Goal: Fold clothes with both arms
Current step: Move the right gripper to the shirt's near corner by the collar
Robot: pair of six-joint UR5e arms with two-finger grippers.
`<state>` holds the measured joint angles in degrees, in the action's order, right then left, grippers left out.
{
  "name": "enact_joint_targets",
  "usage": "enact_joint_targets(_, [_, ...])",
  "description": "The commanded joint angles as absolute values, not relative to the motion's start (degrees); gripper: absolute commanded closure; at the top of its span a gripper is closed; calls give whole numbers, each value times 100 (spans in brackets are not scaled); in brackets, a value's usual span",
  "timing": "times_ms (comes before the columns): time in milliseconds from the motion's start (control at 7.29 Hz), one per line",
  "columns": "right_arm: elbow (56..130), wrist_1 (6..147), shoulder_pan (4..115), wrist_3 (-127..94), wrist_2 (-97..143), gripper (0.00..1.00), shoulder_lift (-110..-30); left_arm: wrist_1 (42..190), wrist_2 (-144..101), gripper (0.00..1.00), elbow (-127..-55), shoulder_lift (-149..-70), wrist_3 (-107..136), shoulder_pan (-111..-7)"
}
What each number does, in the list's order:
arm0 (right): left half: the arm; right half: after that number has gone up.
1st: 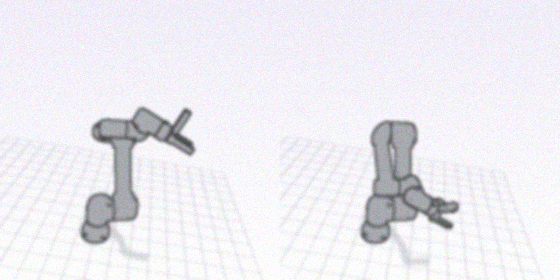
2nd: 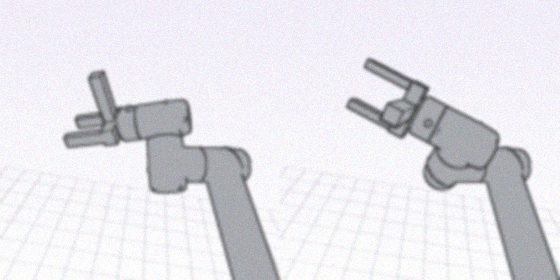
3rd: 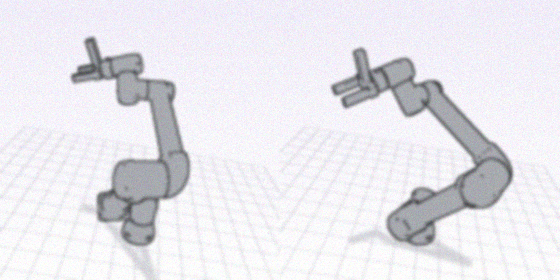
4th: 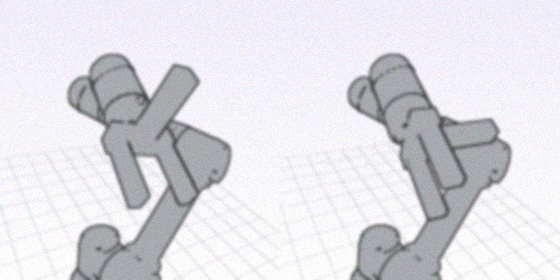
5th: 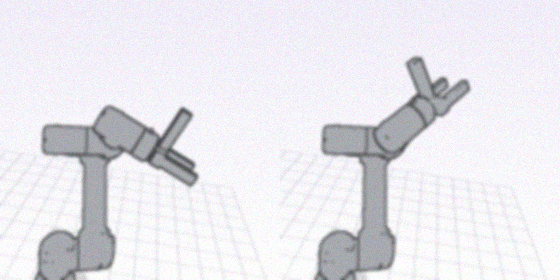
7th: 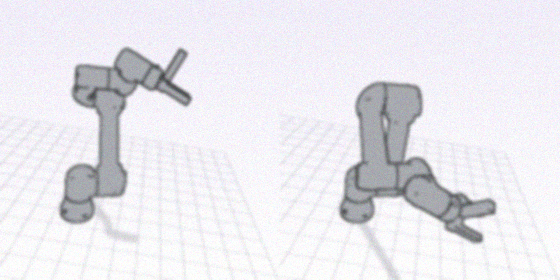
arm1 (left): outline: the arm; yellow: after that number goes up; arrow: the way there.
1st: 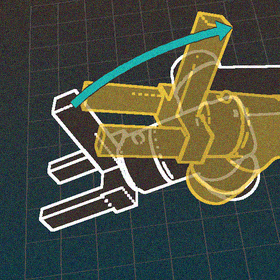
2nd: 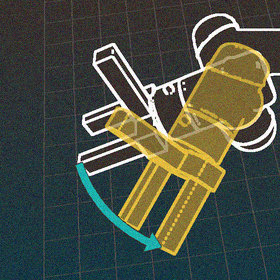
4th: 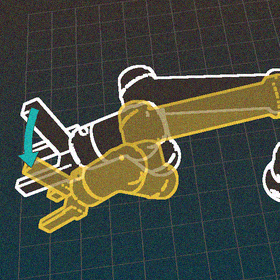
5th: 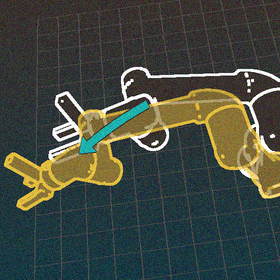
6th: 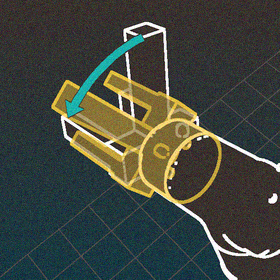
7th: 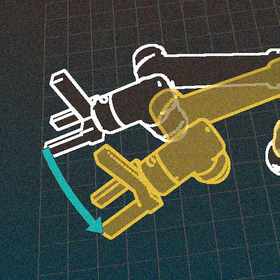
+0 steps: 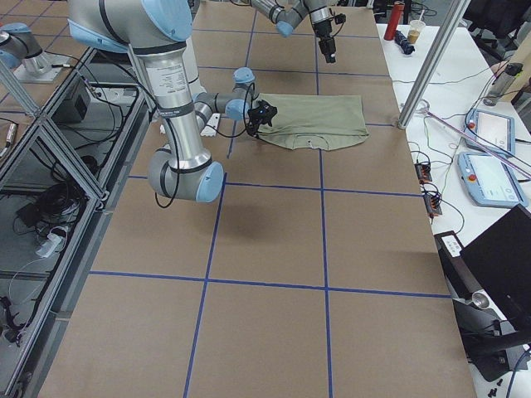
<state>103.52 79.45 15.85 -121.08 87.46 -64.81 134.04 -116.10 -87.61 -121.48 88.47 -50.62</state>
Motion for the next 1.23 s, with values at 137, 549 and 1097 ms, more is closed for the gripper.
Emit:
enact_joint_targets(137, [10362, 7945, 1521, -12138, 8614, 29, -6583, 13403, -11610, 35, -8771, -12146, 8877, -5062])
enact_joint_targets(549, [10362, 7945, 1494, -12146, 8604, 100, -6583, 13395, -11610, 35, -8807, -12155, 8886, -5062])
enact_joint_targets(1097, [10441, 7954, 1494, -12199, 8613, 100, -6583, 13298, -11610, 35, -8842, -12155, 8886, -5062])
